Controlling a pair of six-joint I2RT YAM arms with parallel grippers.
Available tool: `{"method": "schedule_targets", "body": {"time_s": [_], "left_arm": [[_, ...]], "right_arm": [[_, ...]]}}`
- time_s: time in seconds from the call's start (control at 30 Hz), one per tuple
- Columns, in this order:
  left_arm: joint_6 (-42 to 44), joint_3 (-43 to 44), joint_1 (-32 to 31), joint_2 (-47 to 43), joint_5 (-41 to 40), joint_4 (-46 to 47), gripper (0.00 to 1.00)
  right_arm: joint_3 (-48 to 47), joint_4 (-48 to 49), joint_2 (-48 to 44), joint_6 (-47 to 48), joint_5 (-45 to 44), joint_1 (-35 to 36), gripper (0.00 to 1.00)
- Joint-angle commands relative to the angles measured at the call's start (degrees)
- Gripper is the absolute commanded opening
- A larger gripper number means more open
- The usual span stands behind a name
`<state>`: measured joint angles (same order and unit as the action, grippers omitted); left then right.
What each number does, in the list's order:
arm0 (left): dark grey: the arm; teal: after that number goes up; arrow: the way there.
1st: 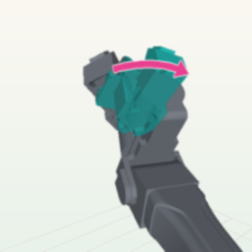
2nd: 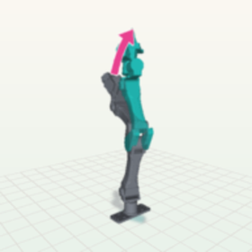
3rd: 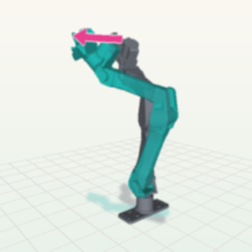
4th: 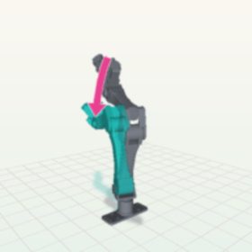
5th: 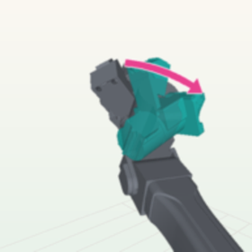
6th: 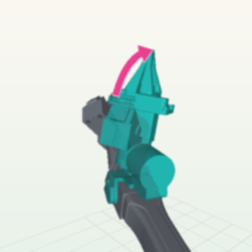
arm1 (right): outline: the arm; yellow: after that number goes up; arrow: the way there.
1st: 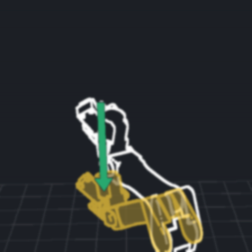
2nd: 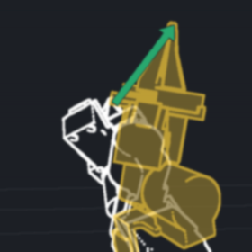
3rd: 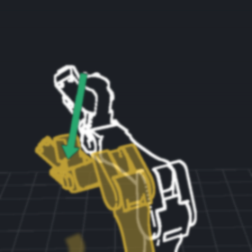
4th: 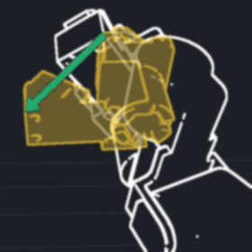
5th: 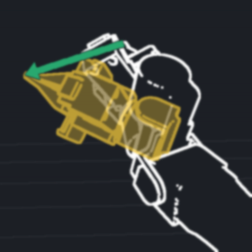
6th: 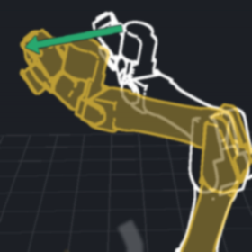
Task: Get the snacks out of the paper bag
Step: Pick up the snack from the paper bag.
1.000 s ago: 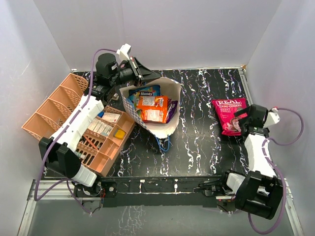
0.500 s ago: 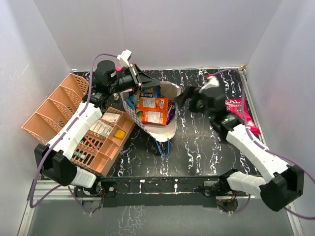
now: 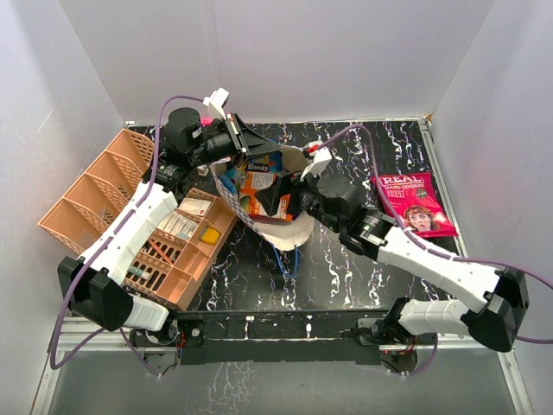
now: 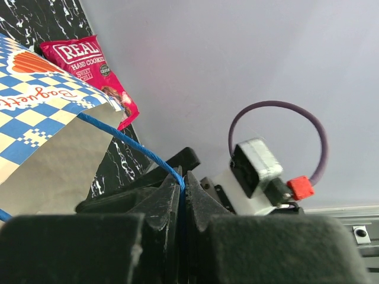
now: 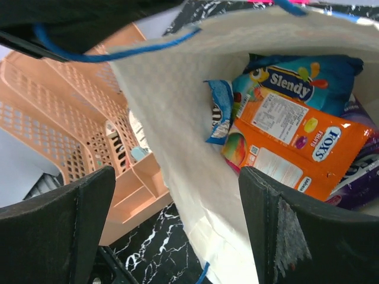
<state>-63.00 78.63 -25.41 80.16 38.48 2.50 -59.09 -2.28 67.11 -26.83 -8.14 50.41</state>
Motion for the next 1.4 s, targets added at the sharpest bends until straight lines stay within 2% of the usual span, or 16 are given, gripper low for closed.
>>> {"method": "schedule_targets", "body": {"time_s": [0.0,0.17,0.3,0.5,0.63,0.83,1.1,1.37], "left_arm": [[0.56,1.41,-0.34,-3.34,1.05,1.06,0.0],[0.47,1.7,-0.34,-3.08,1.12,0.77,0.0],[0.42,1.7,-0.34,-3.08,0.86,0.58,0.0],[0.56,1.61,-0.34,-2.99,0.62,-0.16,0.0],[0.9,1.68,-0.34,-3.2,0.2,-1.11,0.0],[0.97,1.61,-0.34,-3.59,-0.24,-1.7,0.0],[0.69,1.26,-0.43,-3.87,-0.22,-1.51,0.0],[0.56,1.34,-0.43,-3.75,-0.09,-1.8,0.0]], "right_arm": [[2.29,5.22,2.02,0.15,-5.19,0.4,0.87],[4.3,6.38,6.34,0.04,-12.1,0.82,0.87],[3.33,4.57,10.75,-4.01,-20.63,1.09,0.89],[3.78,10.54,18.21,-6.21,-26.11,1.61,0.94],[1.99,9.11,22.12,-10.52,-32.59,1.96,0.98],[-0.29,7.56,26.72,-11.05,-37.95,2.04,0.98],[-2.15,7.69,29.91,-12.96,-37.58,0.53,0.98],[-1.66,14.96,31.31,-13.35,-23.41,-2.61,0.98]]}}
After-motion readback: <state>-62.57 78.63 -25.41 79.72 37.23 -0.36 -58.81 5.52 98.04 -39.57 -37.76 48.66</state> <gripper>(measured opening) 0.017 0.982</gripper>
